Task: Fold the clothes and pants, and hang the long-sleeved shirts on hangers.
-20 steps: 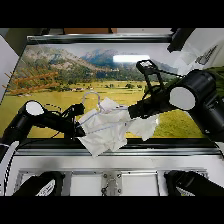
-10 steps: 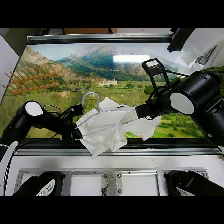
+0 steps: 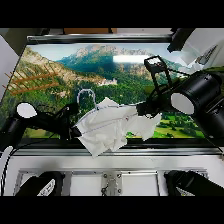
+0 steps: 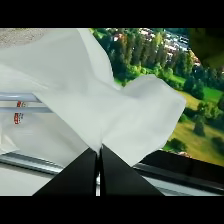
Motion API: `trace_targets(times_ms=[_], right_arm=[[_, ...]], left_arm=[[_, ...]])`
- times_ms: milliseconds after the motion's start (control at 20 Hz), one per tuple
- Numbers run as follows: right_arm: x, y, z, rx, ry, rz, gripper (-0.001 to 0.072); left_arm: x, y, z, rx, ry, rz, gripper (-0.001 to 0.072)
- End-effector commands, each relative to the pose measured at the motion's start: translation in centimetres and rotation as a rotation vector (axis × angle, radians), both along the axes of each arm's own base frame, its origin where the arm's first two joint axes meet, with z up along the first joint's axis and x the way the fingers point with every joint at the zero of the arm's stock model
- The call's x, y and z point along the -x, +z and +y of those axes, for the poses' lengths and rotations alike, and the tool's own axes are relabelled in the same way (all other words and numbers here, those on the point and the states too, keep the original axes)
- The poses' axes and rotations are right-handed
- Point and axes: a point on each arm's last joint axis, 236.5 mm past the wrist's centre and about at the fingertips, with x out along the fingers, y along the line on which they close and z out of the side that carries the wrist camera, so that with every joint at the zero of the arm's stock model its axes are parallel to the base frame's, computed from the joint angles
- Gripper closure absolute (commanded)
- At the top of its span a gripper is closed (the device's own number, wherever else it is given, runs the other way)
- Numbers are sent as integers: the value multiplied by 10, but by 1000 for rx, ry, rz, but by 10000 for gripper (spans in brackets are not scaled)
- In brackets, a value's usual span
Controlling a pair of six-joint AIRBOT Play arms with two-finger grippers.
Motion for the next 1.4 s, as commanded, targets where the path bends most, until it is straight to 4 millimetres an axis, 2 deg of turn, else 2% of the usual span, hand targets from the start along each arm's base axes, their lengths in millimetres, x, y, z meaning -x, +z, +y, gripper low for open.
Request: trace_targets(times_ms=[0,150,350,650,900,1100,1350], right_arm=[[-8,5,10,-41,14,-43,696],[-12,9,20,-80,29,-62,696],[-4,12,52,-199,100,-40,696],[17,28,112,-376,217,-42,696],[33,25,152,-410,308,-47,696],[37,25,171,-460,331,-38,696],[38,23,177,-469,335,-30,696]], left_arm=[[9,-2,-11,31,-47,43,692],[18,-9,-26,27,-126,54,692],[13,-17,-40,40,-133,54,692],[14,-20,-41,36,-137,63,692],[14,-20,-41,36,-137,62,692],[14,-20,-41,35,-137,63,691],[14,-20,-41,35,-137,63,691]])
